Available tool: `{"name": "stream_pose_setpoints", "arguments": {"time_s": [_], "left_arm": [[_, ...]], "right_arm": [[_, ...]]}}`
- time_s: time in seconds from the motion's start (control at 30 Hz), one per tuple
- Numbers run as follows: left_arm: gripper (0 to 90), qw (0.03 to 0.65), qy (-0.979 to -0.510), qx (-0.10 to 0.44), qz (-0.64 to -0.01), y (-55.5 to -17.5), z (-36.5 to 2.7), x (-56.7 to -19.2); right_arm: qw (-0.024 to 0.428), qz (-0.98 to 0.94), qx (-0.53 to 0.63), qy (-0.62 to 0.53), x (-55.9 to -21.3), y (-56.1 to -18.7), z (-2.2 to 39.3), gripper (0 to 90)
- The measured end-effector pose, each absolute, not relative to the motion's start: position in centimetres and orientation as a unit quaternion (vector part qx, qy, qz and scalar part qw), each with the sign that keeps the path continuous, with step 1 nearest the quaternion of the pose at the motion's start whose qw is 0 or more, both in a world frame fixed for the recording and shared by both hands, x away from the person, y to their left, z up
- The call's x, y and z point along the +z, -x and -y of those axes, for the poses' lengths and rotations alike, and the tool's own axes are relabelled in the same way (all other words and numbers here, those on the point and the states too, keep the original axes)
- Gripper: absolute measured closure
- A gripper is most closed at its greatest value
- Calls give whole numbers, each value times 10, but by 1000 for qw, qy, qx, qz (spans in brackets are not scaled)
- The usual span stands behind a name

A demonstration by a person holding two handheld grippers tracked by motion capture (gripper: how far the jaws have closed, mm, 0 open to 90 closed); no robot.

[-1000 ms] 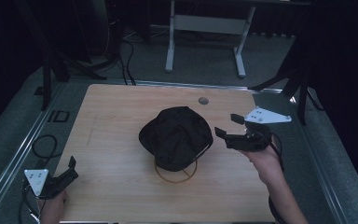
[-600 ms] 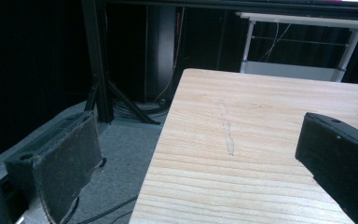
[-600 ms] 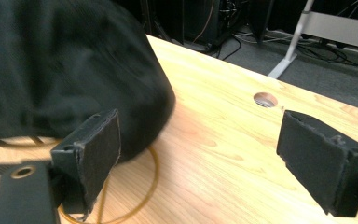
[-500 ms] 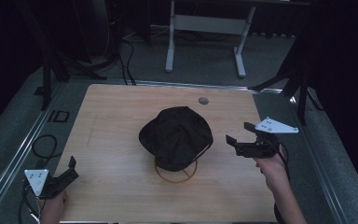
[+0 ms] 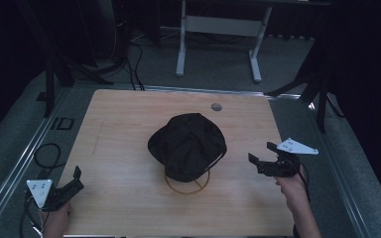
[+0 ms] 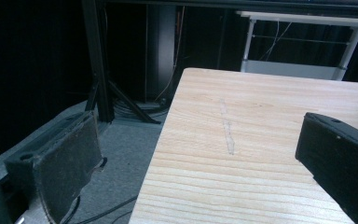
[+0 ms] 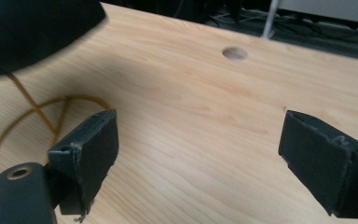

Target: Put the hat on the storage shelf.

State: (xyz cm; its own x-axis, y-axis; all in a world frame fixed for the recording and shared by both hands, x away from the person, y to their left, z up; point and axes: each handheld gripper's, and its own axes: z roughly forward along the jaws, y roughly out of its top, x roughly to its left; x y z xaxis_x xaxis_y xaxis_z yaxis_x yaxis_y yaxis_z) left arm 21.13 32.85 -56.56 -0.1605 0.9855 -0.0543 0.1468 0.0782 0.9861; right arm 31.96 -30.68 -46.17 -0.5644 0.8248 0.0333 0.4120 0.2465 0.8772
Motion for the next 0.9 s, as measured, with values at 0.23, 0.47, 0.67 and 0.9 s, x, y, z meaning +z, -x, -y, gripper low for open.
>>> {"name": "stream_pose_setpoints", "arguments": {"time_s": [0.23, 0.47, 0.67, 0.9], "left_arm": [[5, 436, -479, 481, -591, -211, -328, -566], [5, 436, -479, 481, -591, -211, -329, -566], [5, 436, -479, 481, -591, -211, -329, -566], [5, 436, -479, 481, -591, -211, -329, -566]], "right_arm": [[230, -747, 453, -428, -493, -320, 326, 120], [230, -746, 431, -452, -519, -320, 341, 120], [235, -736, 421, -475, -533, -316, 353, 120], [263, -715, 400, -510, -539, -311, 365, 120]]}}
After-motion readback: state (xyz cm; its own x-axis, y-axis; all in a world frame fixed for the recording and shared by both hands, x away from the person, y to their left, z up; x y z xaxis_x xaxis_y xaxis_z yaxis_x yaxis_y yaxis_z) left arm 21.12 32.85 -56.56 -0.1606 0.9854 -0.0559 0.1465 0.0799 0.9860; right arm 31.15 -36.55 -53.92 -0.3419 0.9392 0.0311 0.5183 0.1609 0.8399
